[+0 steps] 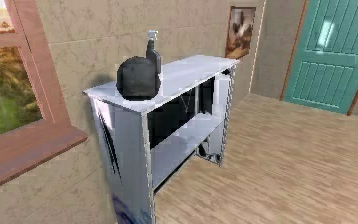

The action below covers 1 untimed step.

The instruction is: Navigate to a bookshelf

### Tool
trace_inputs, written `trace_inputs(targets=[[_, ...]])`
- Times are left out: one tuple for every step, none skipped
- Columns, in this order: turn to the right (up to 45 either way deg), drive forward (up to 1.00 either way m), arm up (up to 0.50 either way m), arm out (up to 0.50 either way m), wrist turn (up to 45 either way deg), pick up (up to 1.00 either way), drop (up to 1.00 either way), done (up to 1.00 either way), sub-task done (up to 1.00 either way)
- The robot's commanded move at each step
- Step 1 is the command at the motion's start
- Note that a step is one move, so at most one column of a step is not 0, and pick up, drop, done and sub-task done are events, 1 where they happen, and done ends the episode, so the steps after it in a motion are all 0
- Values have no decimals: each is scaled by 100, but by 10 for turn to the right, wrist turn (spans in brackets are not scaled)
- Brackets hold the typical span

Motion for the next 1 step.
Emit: trace_inputs(targets=[[0, 0, 0, 0, 0, 0, 0, 100, 0]])
